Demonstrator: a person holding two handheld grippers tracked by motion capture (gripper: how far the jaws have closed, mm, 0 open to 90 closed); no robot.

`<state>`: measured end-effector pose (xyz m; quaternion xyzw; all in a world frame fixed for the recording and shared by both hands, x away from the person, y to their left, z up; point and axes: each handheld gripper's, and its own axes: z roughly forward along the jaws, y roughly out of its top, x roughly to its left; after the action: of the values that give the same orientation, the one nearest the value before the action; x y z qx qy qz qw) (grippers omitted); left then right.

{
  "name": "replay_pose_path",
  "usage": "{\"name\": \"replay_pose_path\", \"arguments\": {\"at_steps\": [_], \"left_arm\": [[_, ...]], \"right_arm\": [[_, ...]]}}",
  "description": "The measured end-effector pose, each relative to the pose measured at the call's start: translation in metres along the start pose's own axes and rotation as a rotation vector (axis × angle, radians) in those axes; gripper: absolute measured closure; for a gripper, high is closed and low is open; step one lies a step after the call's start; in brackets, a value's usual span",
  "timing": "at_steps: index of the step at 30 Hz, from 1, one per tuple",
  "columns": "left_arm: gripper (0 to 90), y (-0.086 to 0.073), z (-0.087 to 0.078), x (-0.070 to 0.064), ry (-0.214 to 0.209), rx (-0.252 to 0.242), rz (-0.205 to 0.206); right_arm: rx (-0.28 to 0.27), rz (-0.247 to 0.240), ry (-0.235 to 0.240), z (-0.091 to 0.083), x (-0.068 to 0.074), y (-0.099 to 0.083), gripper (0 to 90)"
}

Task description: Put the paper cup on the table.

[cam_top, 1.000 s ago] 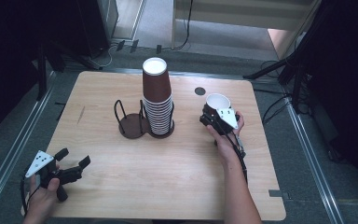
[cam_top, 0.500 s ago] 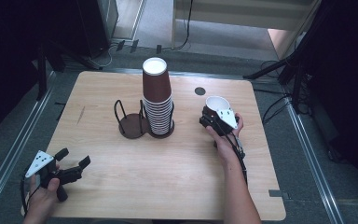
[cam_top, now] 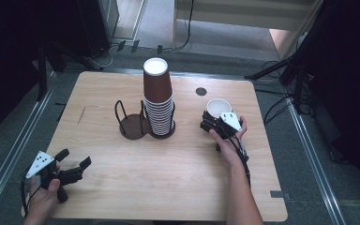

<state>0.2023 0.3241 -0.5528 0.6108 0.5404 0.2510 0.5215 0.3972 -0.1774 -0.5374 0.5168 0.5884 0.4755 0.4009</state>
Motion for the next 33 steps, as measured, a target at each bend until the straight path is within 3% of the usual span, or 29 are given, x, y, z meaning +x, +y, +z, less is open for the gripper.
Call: {"name": "replay_pose_path", "arguments": {"at_steps": [11,22,26,33], "left_arm": [[0.3,0.0,0.0,0.0,-0.001,-0.001,0.002],[0.3,0.0,0.001,-0.001,0.002,0.001,0.005],[0.3,0.0,0.001,-0.001,0.002,0.001,0.005],[0.3,0.0,0.001,-0.001,0.003,0.0,0.003]], "right_arm": [[-0.019,-0.001,0.019,-0.016,-0.003,0.009,0.0],[-0.077,-0.004,0.05,-0.046,-0.008,0.018,0.0],[-0.082,0.017,0.059,-0.055,-0.011,0.02,0.0],[-0.092,0.003,0.043,-0.069,-0.016,0.02,0.0]]}}
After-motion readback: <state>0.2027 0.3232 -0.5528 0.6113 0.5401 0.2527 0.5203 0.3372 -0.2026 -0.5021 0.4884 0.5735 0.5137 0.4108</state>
